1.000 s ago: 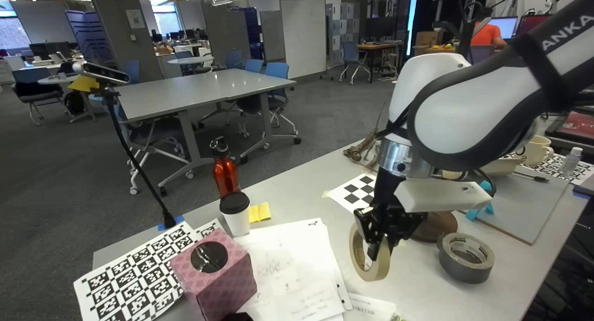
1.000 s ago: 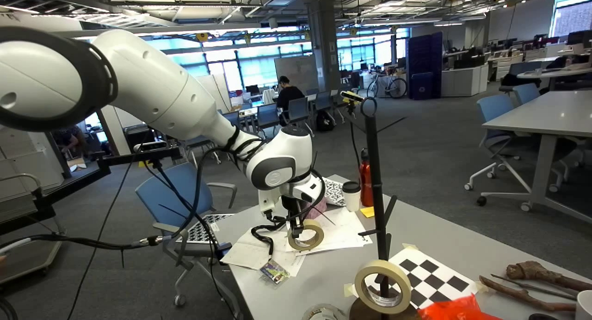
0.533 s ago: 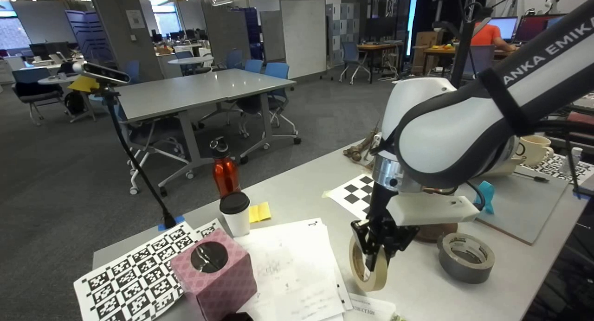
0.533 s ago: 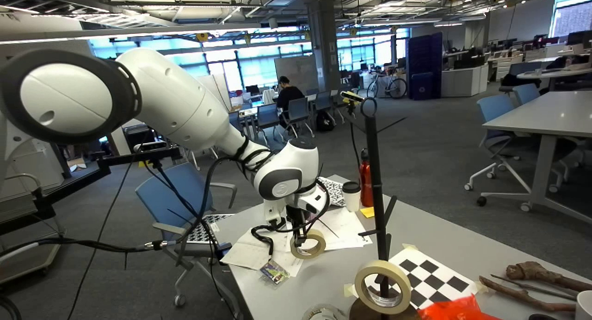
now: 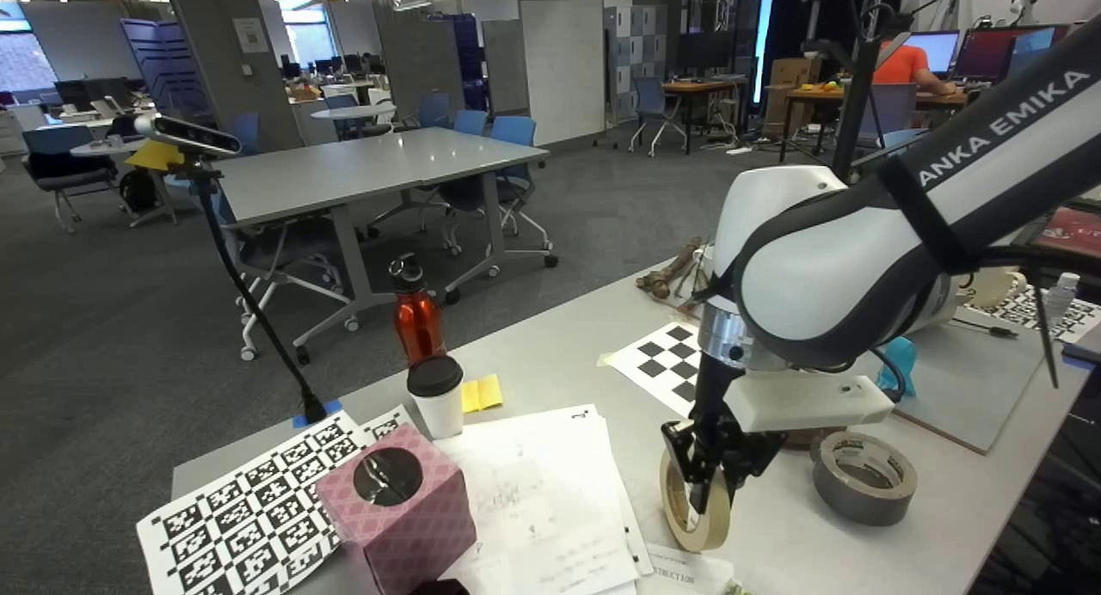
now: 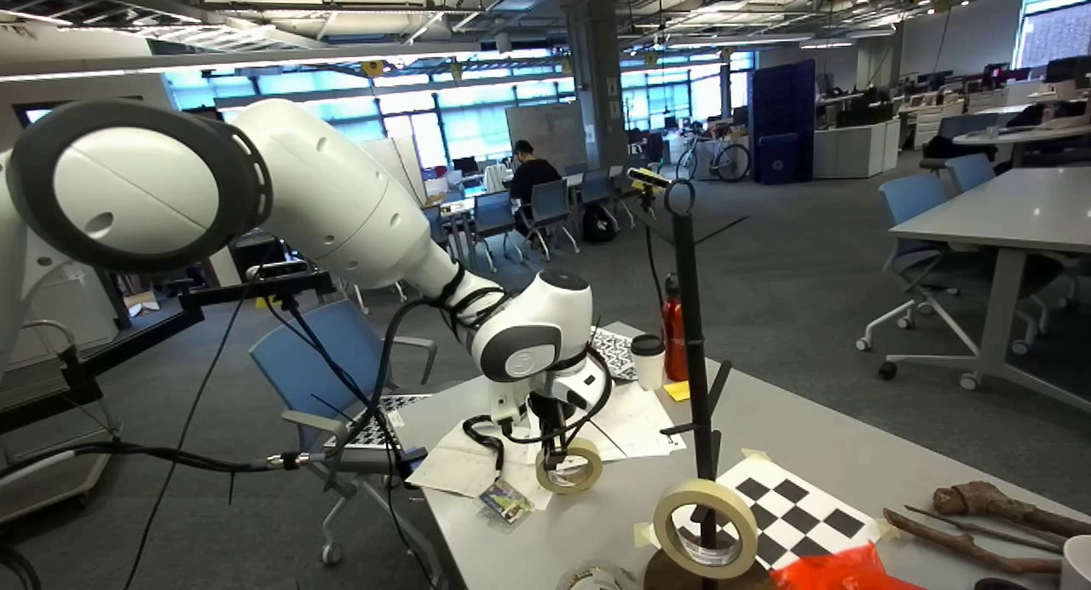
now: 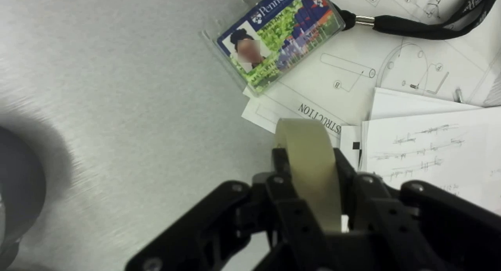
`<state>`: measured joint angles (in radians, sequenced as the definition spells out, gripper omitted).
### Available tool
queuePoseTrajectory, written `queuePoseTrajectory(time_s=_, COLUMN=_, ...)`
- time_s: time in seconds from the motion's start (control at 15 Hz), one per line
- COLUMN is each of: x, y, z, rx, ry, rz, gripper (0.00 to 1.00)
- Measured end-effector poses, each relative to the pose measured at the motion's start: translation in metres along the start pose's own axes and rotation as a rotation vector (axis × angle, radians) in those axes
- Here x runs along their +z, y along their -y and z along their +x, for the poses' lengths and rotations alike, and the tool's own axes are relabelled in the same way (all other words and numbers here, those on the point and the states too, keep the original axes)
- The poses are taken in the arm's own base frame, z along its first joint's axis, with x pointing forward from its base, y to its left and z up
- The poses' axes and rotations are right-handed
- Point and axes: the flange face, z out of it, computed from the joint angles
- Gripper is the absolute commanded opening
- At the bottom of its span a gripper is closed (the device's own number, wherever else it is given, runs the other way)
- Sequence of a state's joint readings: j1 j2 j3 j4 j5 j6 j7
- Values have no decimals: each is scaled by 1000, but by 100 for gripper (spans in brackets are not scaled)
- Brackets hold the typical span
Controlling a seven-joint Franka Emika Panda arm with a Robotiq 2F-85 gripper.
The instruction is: Move the tape from the top and put it on the table
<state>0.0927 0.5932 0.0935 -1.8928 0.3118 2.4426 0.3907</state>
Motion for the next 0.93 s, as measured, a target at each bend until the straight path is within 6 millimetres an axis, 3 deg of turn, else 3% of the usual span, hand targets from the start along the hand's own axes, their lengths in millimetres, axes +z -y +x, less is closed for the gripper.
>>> queuePoseTrajectory(time_s=0.33, x=5, y=-10, z=-2, rx=12, ry=10, rz=-15, gripper=98)
queuePoseTrajectory(time_s=0.93, x=3, y=-36, z=-17, rx=24, ry=25, rz=-55, gripper=100)
